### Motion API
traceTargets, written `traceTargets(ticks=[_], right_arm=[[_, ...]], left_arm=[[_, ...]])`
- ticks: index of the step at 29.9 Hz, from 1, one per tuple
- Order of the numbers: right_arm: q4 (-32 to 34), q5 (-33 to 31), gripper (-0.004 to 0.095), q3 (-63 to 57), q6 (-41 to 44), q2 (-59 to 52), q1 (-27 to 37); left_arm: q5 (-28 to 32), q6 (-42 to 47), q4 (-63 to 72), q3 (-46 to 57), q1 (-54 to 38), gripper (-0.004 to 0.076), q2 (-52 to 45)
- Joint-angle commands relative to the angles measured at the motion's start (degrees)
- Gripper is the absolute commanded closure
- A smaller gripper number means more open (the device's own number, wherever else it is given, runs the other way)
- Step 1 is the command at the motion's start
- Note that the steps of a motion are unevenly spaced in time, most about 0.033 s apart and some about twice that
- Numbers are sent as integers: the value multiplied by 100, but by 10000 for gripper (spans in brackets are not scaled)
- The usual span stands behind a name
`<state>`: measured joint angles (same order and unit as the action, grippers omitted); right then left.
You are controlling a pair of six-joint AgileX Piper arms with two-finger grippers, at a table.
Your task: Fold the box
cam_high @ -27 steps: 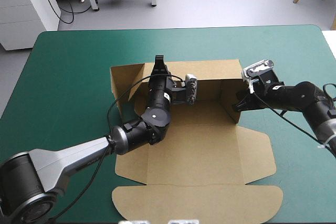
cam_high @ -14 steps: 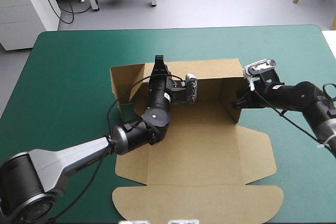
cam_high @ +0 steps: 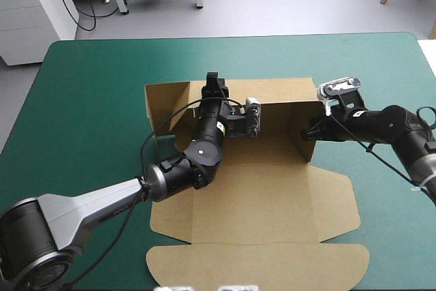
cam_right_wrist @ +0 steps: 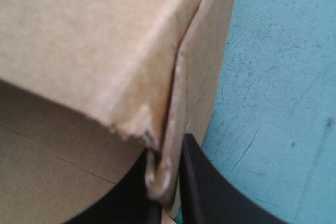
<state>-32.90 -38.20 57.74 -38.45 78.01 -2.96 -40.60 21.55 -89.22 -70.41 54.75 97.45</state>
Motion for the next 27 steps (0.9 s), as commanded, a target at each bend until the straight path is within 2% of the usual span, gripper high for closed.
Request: traceTargets(ticks=[1, 5, 10, 14, 27], right_arm=[[-32, -287, 907, 134, 185, -180, -20], [12, -332, 908, 134, 347, -180, -20], [488, -803, 907, 386, 925, -175, -20], [811, -1143, 908, 770, 1373, -164, -20], [924, -2175, 908, 1550, 2031, 121, -20]], left_arm=[[62, 283, -401, -143, 43, 223, -276], [36, 577, -820, -143, 43, 222, -276], [-281, 1232, -1489, -143, 329, 224, -297], [-461, 1265, -1478, -171, 695, 230, -369], [-1493, 1304, -1478, -171, 1773, 360, -991]])
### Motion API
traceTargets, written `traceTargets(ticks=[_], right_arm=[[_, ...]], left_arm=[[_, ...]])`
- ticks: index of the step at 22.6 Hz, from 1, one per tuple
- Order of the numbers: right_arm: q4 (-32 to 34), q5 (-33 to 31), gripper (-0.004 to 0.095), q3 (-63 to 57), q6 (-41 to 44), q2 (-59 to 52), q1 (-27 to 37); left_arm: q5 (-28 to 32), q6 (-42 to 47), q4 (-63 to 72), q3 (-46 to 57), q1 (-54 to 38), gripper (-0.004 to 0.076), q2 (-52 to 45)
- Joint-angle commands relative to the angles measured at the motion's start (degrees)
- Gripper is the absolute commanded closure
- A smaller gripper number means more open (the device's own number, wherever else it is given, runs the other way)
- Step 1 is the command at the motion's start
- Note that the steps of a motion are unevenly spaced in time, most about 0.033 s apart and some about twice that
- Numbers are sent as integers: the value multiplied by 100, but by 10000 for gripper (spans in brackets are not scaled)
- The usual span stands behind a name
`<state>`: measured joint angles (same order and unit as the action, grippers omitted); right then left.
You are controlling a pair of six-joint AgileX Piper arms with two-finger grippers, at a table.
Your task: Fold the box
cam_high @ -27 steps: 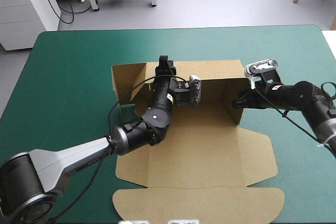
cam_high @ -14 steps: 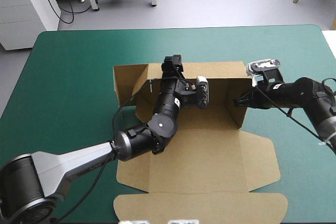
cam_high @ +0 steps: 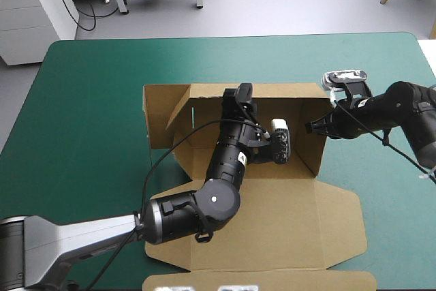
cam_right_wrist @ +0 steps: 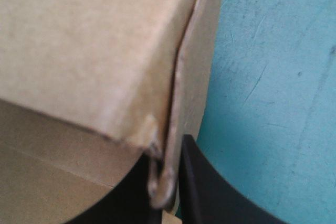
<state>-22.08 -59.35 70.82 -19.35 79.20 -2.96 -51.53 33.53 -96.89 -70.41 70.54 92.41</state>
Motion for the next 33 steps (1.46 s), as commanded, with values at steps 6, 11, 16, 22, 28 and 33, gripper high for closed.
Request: traceTargets(ticks=[6, 11, 16, 22, 28, 33], right_arm=[[-158, 120, 907, 242, 263, 802, -20], [-158, 471, 897, 242, 533, 1153, -20], [-204, 970, 749, 242, 599, 1294, -51], [-411, 1771, 369, 266, 352, 1294, -67], [-411, 2047, 349, 1244, 127, 1304, -67], [-411, 1422, 351, 2171, 127, 1304, -67]], left_arm=[[-1190, 127, -710, -171, 345, 429, -1228], [-835, 89, -710, -171, -277, 577, -1446], [284, 89, -14, -224, -1969, 724, -1496], [1056, -126, 2988, -307, -4653, 724, -1565], [1256, -2324, 6840, -307, -6710, 724, -1555], [1112, -3259, 8652, -307, -7745, 724, -1555]])
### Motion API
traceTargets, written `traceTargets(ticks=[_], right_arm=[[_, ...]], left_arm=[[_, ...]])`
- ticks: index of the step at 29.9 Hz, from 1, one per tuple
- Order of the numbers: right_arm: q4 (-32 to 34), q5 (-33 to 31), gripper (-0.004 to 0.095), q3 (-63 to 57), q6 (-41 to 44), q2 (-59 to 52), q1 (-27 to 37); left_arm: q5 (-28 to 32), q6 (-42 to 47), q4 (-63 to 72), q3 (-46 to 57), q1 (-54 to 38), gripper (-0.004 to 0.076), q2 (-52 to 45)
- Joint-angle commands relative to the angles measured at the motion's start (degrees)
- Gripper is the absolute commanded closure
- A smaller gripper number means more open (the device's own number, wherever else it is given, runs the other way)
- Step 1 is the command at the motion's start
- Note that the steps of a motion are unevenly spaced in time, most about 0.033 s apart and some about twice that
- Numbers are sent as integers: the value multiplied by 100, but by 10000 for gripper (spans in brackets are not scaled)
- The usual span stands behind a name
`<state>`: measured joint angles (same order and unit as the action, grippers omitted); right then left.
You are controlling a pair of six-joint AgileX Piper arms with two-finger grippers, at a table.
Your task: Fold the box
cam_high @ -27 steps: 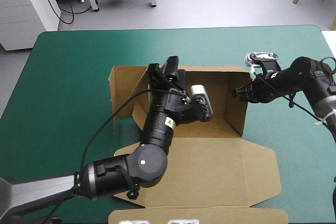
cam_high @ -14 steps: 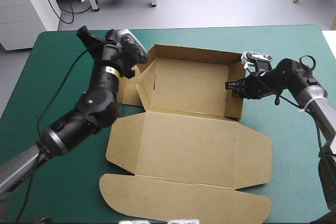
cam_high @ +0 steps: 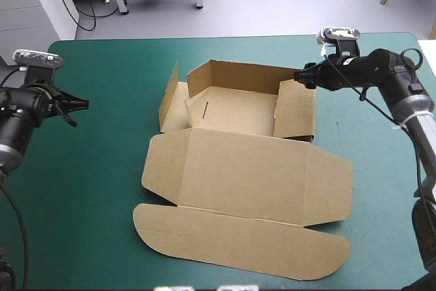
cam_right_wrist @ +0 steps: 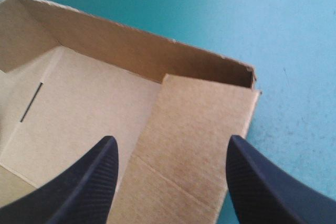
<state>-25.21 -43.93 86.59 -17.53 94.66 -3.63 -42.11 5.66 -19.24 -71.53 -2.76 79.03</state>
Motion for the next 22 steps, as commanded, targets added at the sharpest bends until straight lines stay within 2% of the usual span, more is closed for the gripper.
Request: traceTargets(ticks=[1, 8, 12, 16, 22], right_arm=[[-99, -202, 351, 684, -55, -242, 0], [-23, -1203, 392, 1193, 77, -242, 11], [797, -1739, 397, 1193, 353, -230, 11], [1394, -1796, 400, 1162, 1028, -182, 11], [1310, -1866, 399, 1158, 1399, 375, -1]], left_arm=[[128, -631, 1225, -196, -589, 724, -217], [-83, -1528, 2867, -196, -1234, 724, -217], [-134, -1660, 3156, -196, -1234, 724, -217], [-204, -1967, 3560, -196, -1234, 724, -217], [-413, -2096, 3842, -196, -1234, 724, -217]])
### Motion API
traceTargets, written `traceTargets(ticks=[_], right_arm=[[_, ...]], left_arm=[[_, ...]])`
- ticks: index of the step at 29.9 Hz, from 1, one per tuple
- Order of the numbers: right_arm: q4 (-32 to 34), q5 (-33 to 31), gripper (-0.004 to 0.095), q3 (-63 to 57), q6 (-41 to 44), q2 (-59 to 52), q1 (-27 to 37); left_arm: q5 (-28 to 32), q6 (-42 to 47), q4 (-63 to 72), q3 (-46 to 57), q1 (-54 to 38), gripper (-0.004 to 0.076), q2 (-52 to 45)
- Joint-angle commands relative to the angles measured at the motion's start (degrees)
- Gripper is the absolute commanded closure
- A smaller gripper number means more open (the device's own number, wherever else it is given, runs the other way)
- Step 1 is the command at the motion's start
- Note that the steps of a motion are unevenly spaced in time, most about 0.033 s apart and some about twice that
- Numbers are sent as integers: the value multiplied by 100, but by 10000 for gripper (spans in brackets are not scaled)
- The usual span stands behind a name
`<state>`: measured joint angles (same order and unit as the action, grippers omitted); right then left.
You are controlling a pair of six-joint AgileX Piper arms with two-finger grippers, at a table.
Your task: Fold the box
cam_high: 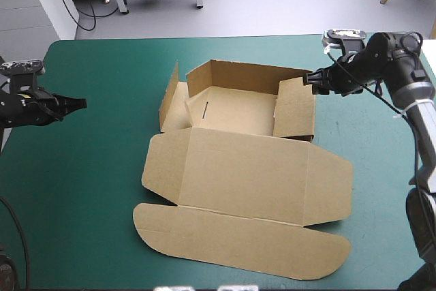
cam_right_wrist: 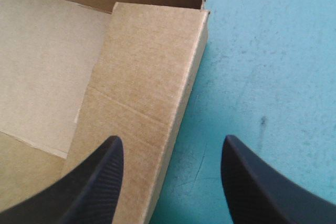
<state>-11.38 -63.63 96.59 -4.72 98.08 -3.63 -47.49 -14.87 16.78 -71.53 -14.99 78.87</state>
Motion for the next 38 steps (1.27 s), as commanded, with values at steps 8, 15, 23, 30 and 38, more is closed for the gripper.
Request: traceTargets(ticks=[8, 15, 23, 30, 38], right_arm=[[-1128, -70, 400, 159, 51, 910, -1], [-841, -32, 509, 159, 38, 1097, -1], [-840, -69, 923, 159, -63, 1105, -1], [-873, -207, 927, 179, -172, 1094, -1], [-898, -365, 927, 179, -343, 950, 10]], left_arm=[[-93, -56, 240, -196, -12, 724, -201], [-103, -56, 240, -196, -12, 724, -201], [-103, -56, 240, -196, -12, 724, -201], [-103, -56, 216, -196, -12, 724, -190], [-203, -56, 267, -196, -12, 589, -121]])
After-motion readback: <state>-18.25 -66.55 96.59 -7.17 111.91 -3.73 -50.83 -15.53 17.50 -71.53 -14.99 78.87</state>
